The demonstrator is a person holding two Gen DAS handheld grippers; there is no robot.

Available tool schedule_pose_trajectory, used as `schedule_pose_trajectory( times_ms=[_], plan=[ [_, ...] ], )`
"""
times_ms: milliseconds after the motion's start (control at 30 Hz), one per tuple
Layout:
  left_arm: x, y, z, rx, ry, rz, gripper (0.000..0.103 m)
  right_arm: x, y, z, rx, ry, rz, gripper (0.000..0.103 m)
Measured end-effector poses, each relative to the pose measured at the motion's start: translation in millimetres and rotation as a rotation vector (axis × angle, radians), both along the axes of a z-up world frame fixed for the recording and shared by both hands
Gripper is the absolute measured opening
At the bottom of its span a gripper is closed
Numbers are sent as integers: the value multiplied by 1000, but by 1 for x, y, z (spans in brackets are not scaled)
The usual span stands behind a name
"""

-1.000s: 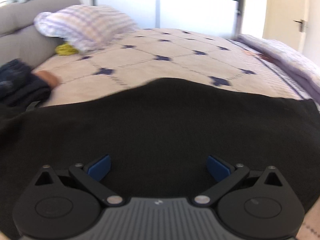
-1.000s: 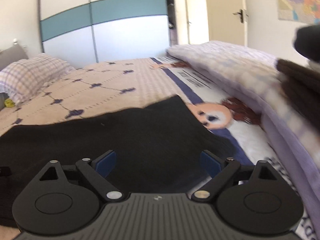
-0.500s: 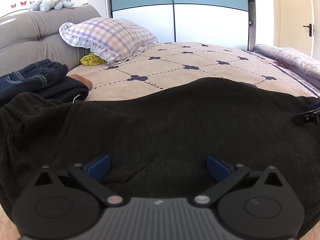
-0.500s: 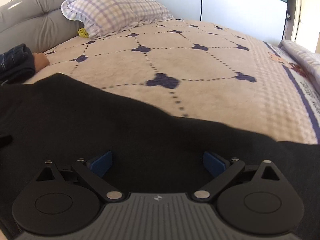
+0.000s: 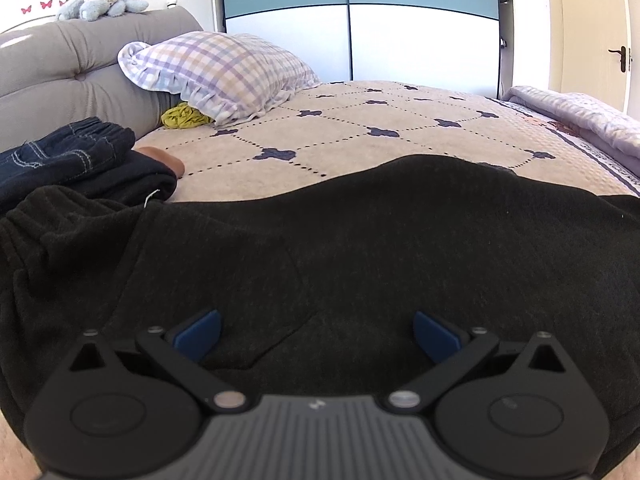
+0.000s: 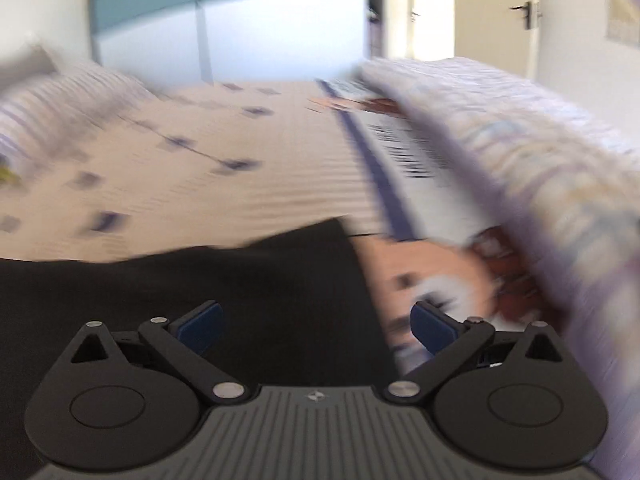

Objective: Fold clothes

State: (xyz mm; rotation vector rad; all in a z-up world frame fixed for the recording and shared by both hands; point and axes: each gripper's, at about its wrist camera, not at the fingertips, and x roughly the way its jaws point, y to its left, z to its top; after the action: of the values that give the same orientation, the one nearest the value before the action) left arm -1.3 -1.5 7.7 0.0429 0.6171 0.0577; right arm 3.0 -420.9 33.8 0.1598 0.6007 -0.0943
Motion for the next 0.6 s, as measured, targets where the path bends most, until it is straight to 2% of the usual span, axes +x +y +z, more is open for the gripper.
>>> schedule_pose_trajectory(
  times_ms=[67,133,167,233,267,500,600],
  plan=[
    [-3,-2,-1,12,-10,2,103,-27,34,-9,79,-7,98,103],
    [-7,-4,-3,28,-23,4,103,-49,71,-26,85,32,196,103],
    [-8,-6,-3,36,-29,5,103,-57,86,-34,34,38,206,103],
    [-11,-6,-4,41,-39,6,103,-73,114,-39,-150,-6,190,103],
    [-11,-5,-4,38,-40,5,103,-75,119,-36,-177,0,184,103],
    [-13,-2,-5,17,-56,-1,103,-79,79,-19,-62,75,209,103],
    [-13,-3,-6,19,-59,0,103,-87,60,-15,-13,87,71,103]
  ],
)
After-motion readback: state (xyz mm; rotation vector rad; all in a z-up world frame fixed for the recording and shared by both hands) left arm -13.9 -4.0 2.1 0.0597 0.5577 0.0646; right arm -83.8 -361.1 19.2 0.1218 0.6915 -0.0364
